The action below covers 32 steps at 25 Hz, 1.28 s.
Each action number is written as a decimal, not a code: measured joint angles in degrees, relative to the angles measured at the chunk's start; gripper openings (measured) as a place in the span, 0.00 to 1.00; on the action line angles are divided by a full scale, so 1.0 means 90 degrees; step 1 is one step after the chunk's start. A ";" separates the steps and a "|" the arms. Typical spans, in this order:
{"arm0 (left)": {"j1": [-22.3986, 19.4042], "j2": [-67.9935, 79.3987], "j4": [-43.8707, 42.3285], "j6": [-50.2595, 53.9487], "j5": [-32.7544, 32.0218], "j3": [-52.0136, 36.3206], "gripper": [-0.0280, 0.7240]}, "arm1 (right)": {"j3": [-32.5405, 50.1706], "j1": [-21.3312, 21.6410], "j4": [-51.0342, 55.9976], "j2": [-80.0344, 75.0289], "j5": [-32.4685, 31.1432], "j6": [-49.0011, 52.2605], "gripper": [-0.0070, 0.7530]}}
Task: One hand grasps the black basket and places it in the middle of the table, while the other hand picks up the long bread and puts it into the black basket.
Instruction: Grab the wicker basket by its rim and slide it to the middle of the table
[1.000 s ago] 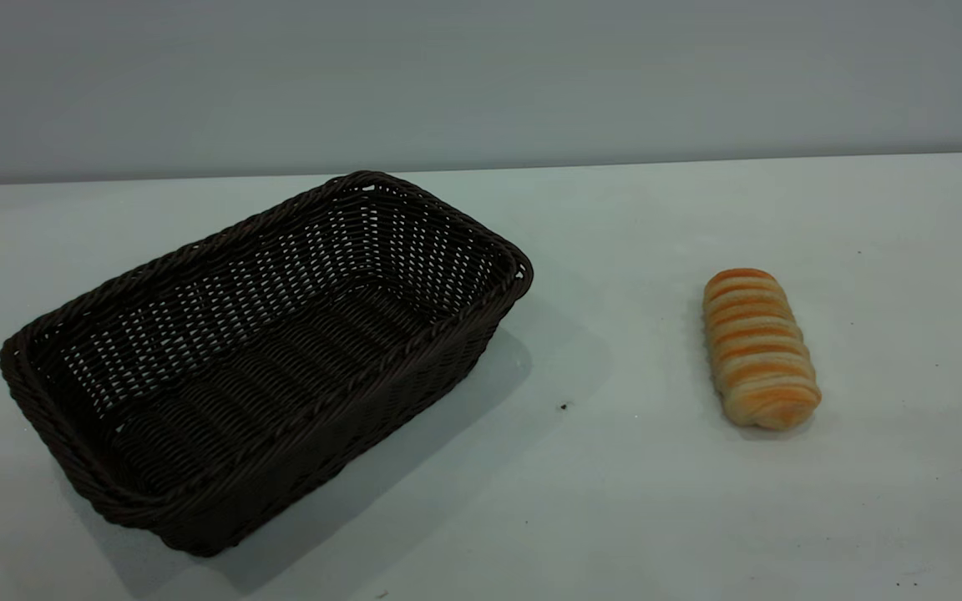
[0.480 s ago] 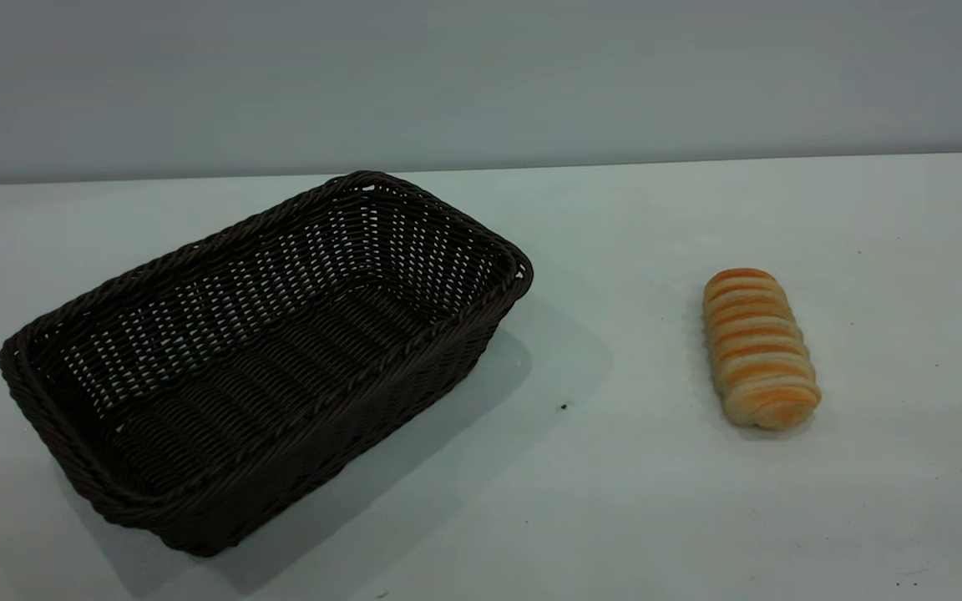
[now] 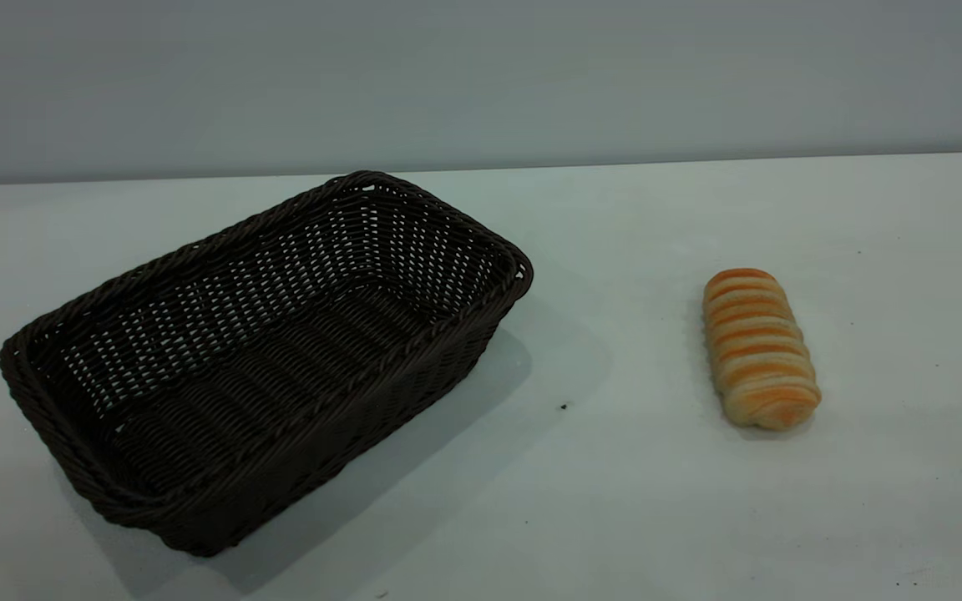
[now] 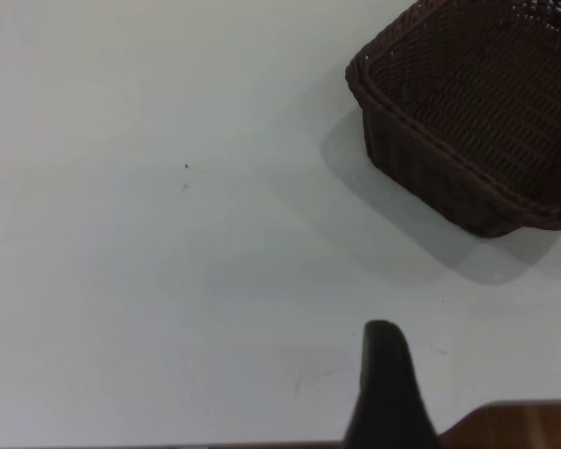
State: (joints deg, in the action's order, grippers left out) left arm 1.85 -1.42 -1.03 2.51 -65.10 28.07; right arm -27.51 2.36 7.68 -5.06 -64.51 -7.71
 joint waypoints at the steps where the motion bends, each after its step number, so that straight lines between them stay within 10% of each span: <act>1: 0.0000 0.0000 0.0002 0.0000 0.0000 0.0000 0.80 | 0.0000 0.0000 0.0000 0.0000 0.0000 0.0000 0.45; 12: 0.0000 0.0000 0.0046 0.1183 0.0237 0.0136 0.80 | -0.0008 0.0000 0.0318 0.0000 0.0222 0.0263 0.45; 25: 0.0000 0.1680 0.0896 0.1966 0.2498 0.0176 0.80 | -0.0020 0.0000 0.0954 -0.1784 0.3246 0.0378 0.78; 32: 0.0000 0.4102 0.0910 0.1966 0.3572 0.0176 0.80 | -0.0020 0.0000 0.1295 -0.3751 0.4017 0.0320 0.78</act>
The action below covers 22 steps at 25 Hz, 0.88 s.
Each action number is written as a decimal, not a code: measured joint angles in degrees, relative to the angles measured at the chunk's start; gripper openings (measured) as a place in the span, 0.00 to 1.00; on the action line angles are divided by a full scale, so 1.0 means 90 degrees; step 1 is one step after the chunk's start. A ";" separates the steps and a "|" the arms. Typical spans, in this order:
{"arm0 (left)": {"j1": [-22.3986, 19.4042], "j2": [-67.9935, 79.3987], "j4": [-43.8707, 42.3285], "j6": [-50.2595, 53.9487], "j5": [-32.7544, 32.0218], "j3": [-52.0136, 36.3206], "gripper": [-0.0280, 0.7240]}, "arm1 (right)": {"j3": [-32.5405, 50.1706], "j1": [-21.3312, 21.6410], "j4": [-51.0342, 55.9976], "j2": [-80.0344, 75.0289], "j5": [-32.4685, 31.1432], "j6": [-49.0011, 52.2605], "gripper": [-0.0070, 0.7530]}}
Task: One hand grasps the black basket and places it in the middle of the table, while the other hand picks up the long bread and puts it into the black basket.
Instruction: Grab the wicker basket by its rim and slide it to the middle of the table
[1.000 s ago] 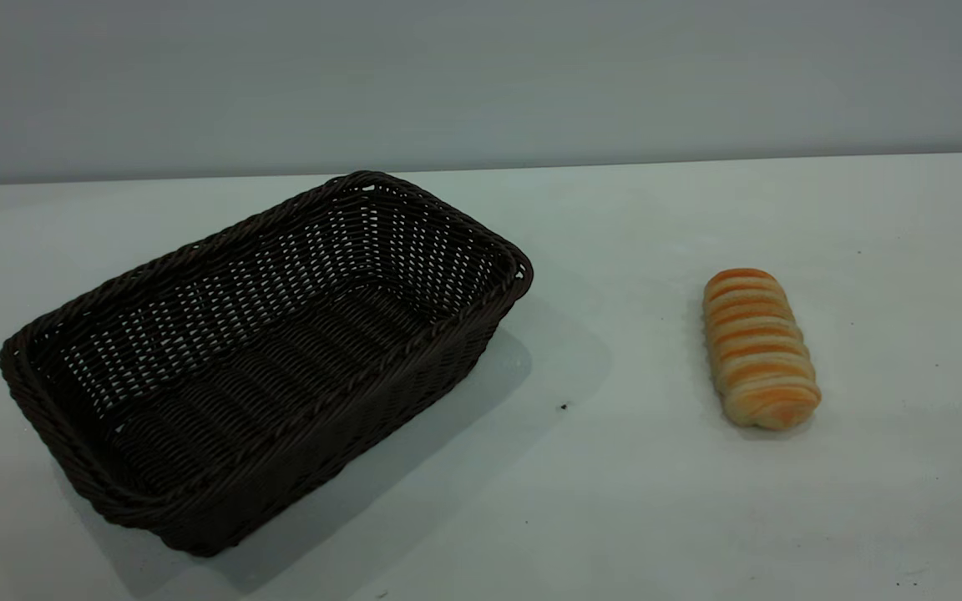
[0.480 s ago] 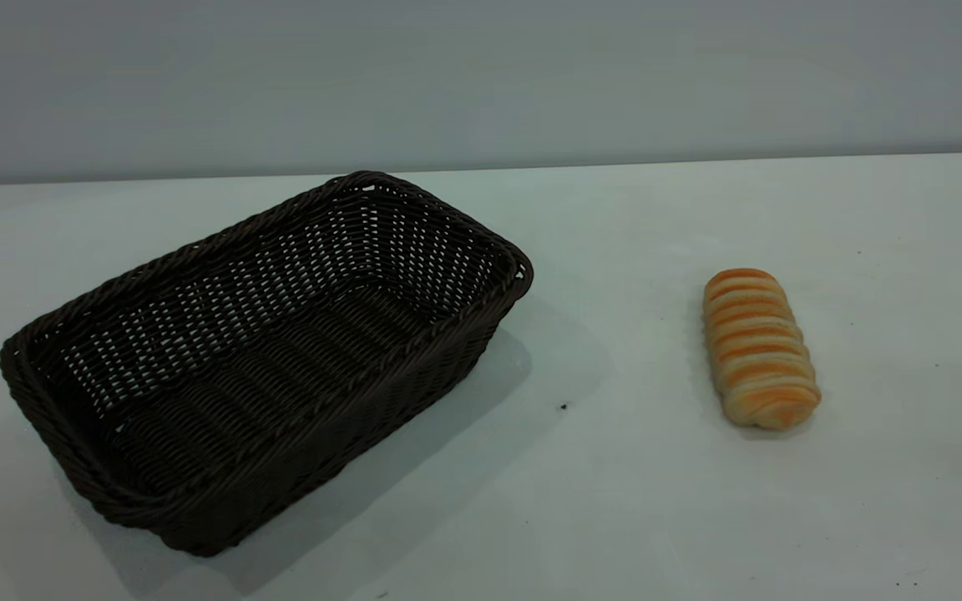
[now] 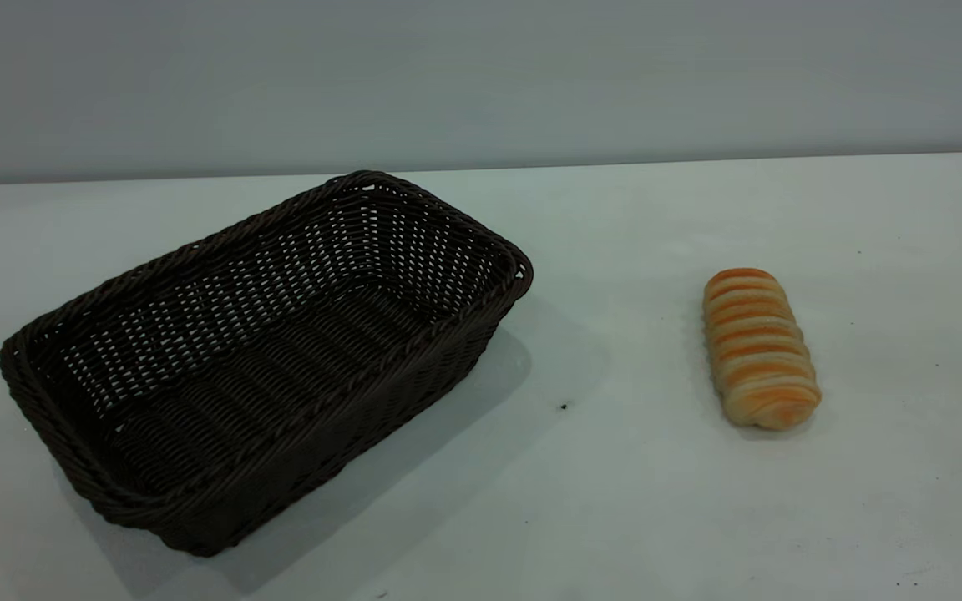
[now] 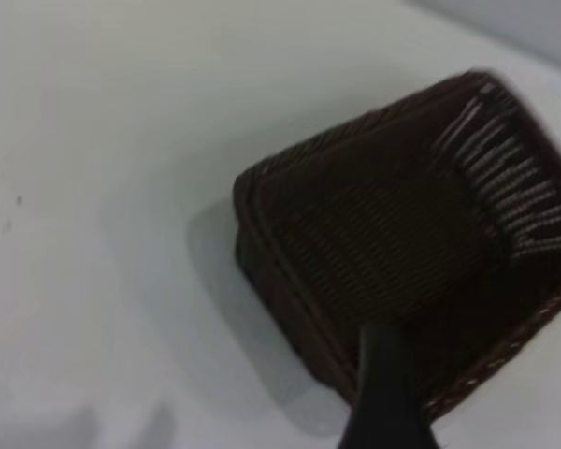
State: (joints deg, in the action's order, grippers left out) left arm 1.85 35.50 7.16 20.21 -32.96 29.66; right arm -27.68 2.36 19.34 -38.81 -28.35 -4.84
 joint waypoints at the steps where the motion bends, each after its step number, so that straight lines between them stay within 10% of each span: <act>1: 0.0000 0.0389 0.0007 0.0000 0.0138 0.0000 0.80 | 0.0000 0.0000 0.0060 -0.0326 0.0081 -0.0044 0.78; 22: 0.0000 0.5439 0.1485 0.0028 0.2715 0.0000 0.82 | -0.0013 0.0000 0.0577 -0.3363 0.1055 -0.1354 0.78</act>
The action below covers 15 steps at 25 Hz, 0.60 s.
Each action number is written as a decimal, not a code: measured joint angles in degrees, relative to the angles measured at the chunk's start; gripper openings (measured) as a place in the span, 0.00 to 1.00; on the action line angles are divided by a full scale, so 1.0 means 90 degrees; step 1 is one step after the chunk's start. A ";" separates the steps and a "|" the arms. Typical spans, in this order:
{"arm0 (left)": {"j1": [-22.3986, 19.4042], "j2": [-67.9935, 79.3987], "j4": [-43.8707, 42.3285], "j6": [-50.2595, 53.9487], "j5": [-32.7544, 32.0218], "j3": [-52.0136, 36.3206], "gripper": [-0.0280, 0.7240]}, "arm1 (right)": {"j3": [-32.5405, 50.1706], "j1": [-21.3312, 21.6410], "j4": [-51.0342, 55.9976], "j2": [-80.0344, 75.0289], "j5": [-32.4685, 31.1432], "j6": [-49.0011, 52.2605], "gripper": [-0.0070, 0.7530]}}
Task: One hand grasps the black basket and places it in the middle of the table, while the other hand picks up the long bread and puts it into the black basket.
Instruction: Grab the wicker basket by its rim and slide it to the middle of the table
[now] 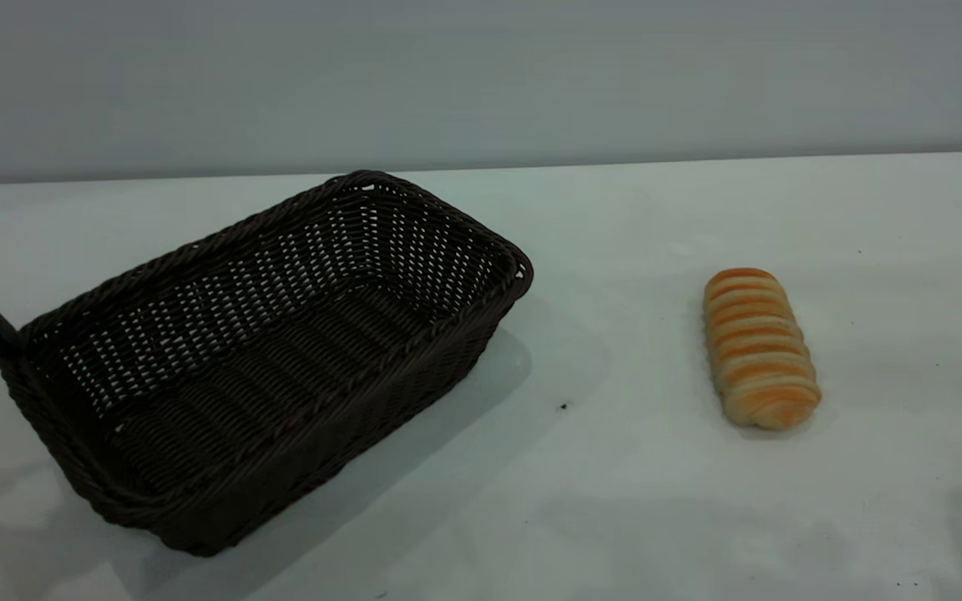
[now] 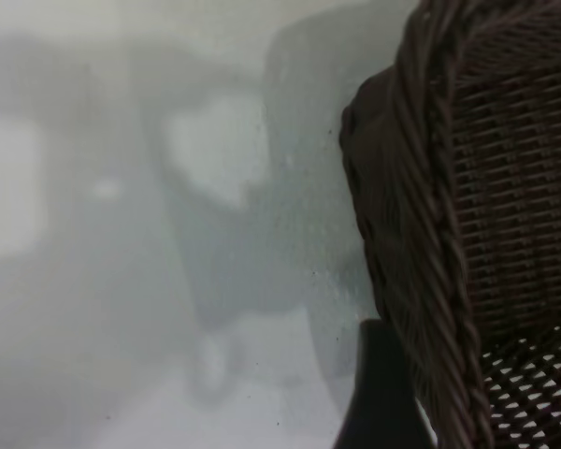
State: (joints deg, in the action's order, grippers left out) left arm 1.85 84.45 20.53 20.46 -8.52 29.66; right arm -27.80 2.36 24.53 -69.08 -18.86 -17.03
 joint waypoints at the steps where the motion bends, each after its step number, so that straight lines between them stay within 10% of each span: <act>1: 0.0000 0.0066 0.0068 0.0007 0.0053 0.0000 0.82 | -0.0012 0.0000 0.0022 0.0000 0.0000 0.0000 0.78; 15: 0.0000 0.0856 0.0288 0.0020 0.0672 0.0031 0.82 | -0.0035 0.0000 0.0424 0.0000 -0.0006 -0.0240 0.78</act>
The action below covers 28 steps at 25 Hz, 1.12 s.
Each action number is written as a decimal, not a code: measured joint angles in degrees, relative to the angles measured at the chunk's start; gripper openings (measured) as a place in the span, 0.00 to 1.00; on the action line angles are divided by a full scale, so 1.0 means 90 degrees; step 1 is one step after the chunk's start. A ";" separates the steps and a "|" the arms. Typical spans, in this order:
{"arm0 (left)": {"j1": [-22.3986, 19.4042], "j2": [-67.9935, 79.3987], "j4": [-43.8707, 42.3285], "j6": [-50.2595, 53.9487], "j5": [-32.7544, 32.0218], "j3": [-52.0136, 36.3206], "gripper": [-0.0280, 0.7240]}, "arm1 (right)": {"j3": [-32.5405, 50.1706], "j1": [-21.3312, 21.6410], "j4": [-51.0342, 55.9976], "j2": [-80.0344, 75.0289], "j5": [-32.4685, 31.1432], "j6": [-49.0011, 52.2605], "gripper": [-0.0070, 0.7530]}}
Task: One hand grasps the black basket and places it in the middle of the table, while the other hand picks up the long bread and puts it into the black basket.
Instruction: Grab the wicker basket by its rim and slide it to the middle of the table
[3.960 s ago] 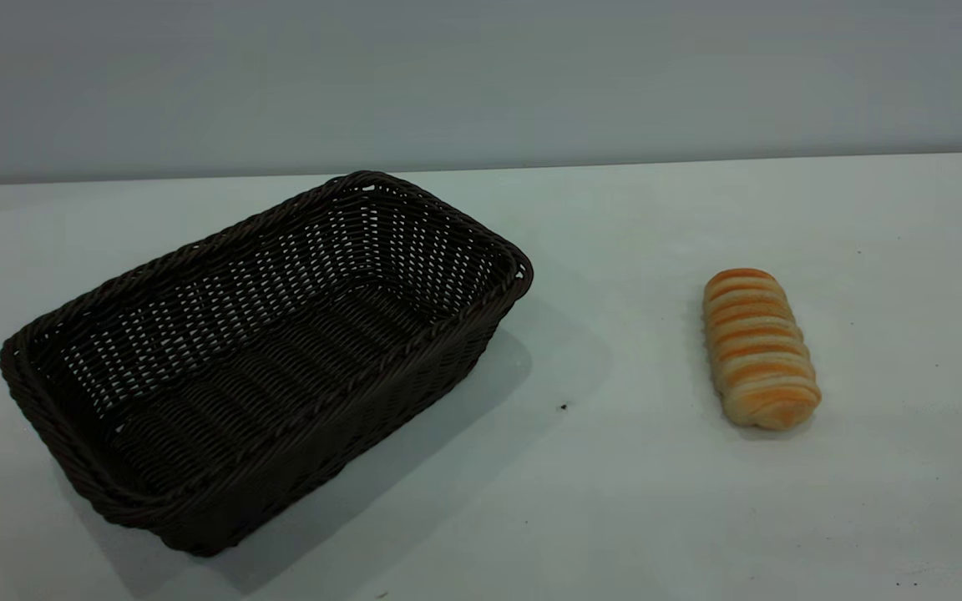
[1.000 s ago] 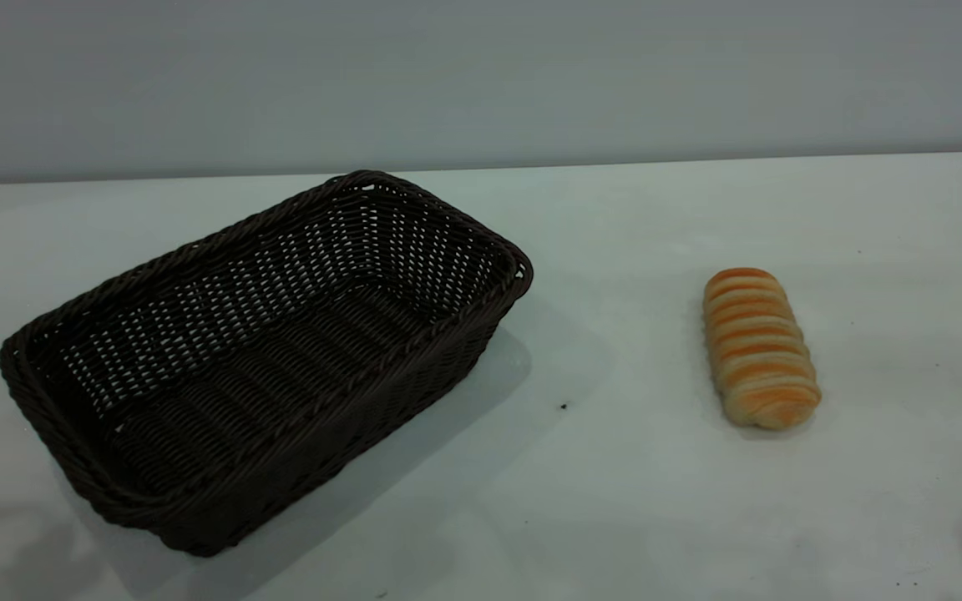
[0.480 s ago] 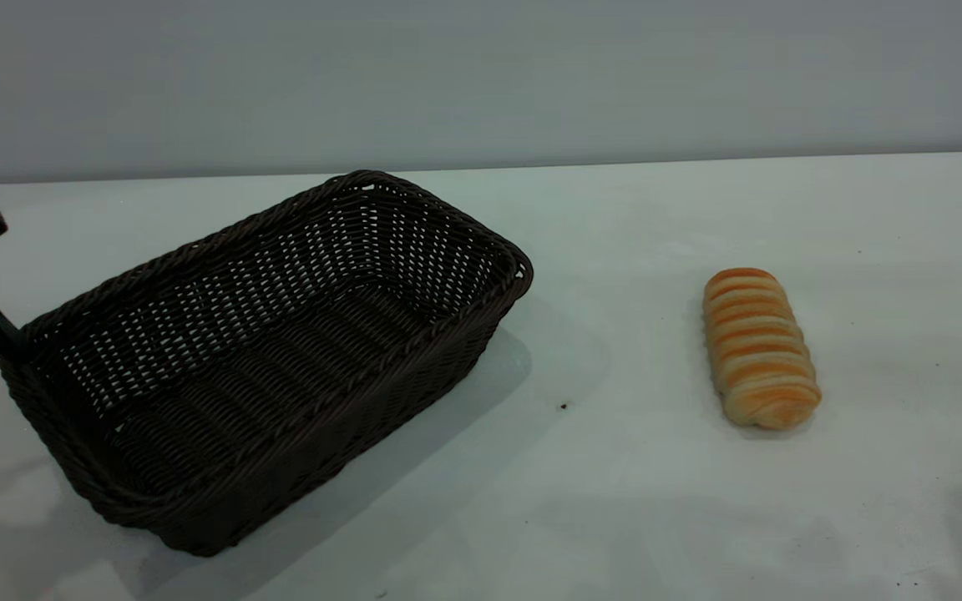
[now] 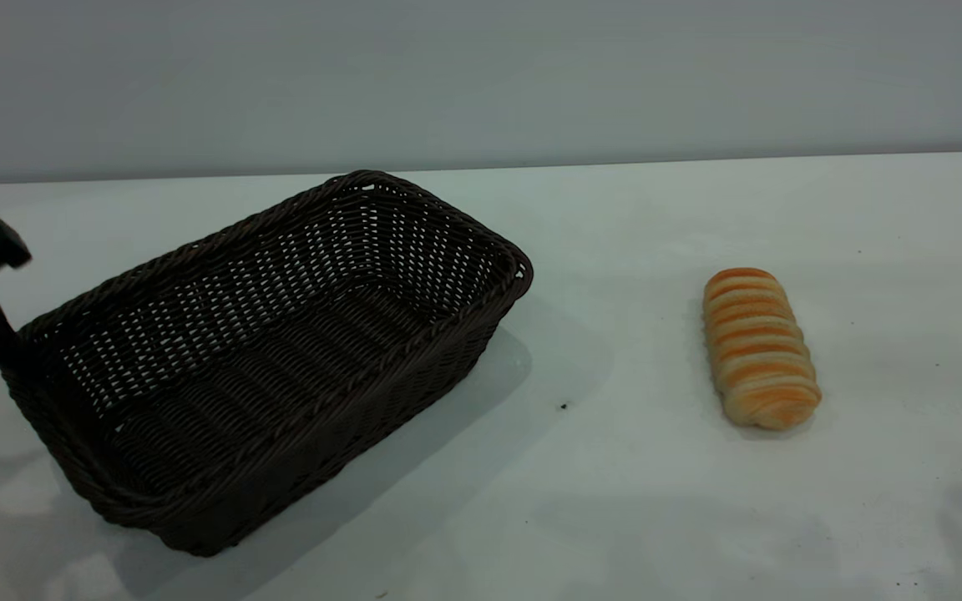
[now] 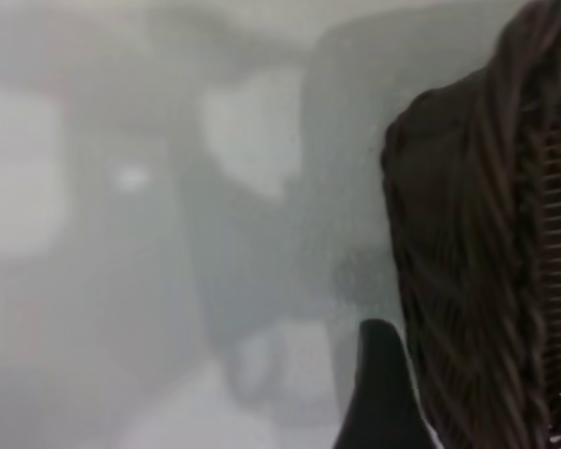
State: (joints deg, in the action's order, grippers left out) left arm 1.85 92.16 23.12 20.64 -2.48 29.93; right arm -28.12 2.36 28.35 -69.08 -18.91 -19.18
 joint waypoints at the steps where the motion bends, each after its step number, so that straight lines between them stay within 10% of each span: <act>1: 0.0000 0.0050 0.0000 0.0000 0.0062 0.0008 0.82 | 0.0000 0.0000 0.0042 0.0000 -0.0005 -0.0050 0.78; 22: 0.0903 0.1973 -0.0019 0.0347 0.0942 0.0793 0.81 | 0.0000 0.0000 0.0849 0.0000 -0.0151 -0.0926 0.78; 28: 0.0903 0.2113 -0.0004 0.0458 0.0936 0.0793 0.36 | 0.0000 0.0000 0.0978 0.0000 -0.0139 -0.1000 0.78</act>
State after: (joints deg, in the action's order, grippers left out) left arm 9.98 111.17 23.08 24.76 5.95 37.07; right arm -28.12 2.36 37.15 -69.08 -20.17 -28.18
